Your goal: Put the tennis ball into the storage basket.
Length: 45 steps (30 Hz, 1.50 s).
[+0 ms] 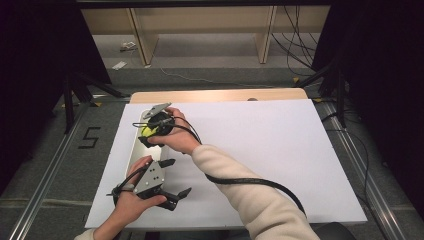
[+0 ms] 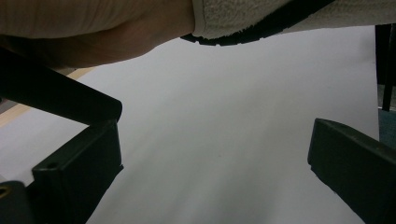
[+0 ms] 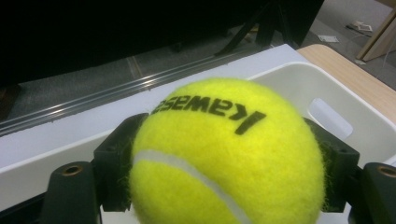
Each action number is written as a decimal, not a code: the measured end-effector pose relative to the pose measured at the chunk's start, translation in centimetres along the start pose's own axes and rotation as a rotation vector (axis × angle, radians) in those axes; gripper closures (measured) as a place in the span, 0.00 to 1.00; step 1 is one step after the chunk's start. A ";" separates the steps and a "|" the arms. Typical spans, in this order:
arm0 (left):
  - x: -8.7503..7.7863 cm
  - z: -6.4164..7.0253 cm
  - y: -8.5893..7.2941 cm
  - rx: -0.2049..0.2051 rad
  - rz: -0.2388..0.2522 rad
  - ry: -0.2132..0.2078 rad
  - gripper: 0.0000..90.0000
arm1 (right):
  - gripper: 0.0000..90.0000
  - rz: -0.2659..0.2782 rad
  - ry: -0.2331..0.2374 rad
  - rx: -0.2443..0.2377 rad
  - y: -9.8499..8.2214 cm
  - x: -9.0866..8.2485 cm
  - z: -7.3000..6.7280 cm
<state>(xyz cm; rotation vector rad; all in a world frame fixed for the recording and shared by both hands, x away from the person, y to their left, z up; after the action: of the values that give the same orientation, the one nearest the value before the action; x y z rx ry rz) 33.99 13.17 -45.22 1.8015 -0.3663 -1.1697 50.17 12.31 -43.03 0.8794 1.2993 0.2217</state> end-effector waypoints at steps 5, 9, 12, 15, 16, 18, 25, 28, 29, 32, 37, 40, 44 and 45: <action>0.0 0.0 0.0 0.002 -0.002 0.001 0.03 | 0.29 -0.006 0.000 -0.004 0.0 0.3 -0.1; 0.0 0.0 0.0 0.004 -0.003 0.001 0.03 | 0.29 -0.011 -0.007 -0.017 0.0 0.5 -0.3; 0.0 0.1 0.0 0.003 -0.003 0.002 0.03 | 0.29 -0.020 -0.001 -0.024 0.0 0.7 -0.3; 0.0 0.1 0.0 0.003 -0.003 0.002 0.03 | 0.29 -0.013 -0.001 -0.020 0.1 0.8 -0.4; 0.0 0.1 0.0 0.003 -0.004 0.002 0.03 | 0.29 -0.018 0.004 -0.023 0.0 0.9 -0.4; 0.0 0.1 0.0 0.004 -0.003 0.002 0.03 | 0.29 -0.019 0.007 -0.021 0.0 1.0 -0.4; 0.0 0.1 0.0 0.003 -0.004 0.002 0.03 | 0.29 -0.022 0.016 -0.018 -0.1 1.1 -0.5; 0.0 0.1 0.0 0.003 -0.004 0.002 0.03 | 0.29 -0.024 0.017 -0.018 -0.1 1.2 -0.5; 0.0 0.1 0.0 0.003 -0.005 0.002 0.03 | 0.29 -0.022 0.018 -0.022 -0.1 1.2 -0.5; 0.0 0.1 0.0 0.002 -0.004 0.002 0.03 | 0.29 -0.024 0.020 -0.019 -0.1 1.3 -0.5; 0.0 0.1 -0.1 0.002 -0.005 0.003 0.03 | 0.28 -0.032 0.019 -0.024 -0.1 1.4 -0.6; 0.0 0.1 -0.1 0.002 -0.005 0.003 0.03 | 0.28 -0.028 0.011 -0.022 -0.2 1.5 -0.5; 0.0 0.1 -0.1 0.003 -0.006 0.003 0.03 | 0.20 -0.010 0.001 -0.007 -0.1 1.3 -0.2; 0.0 0.1 -0.1 0.003 -0.006 0.004 0.03 | 0.18 0.005 -0.004 0.000 0.0 1.2 -0.1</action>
<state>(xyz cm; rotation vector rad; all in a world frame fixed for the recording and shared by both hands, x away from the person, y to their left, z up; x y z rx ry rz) 33.84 13.16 -45.27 1.8084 -0.3613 -1.1704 50.43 13.12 -43.92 0.8828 1.2937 0.2236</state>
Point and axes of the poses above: each handheld gripper's, and its own axes: x roughly forward along the jaws, y roughly out of its top, z roughly to its right, the point moved 4 cm from there along x, roughly forward along the jaws, and after that the axes turned 12 degrees about -z, right-handed, at the moved point
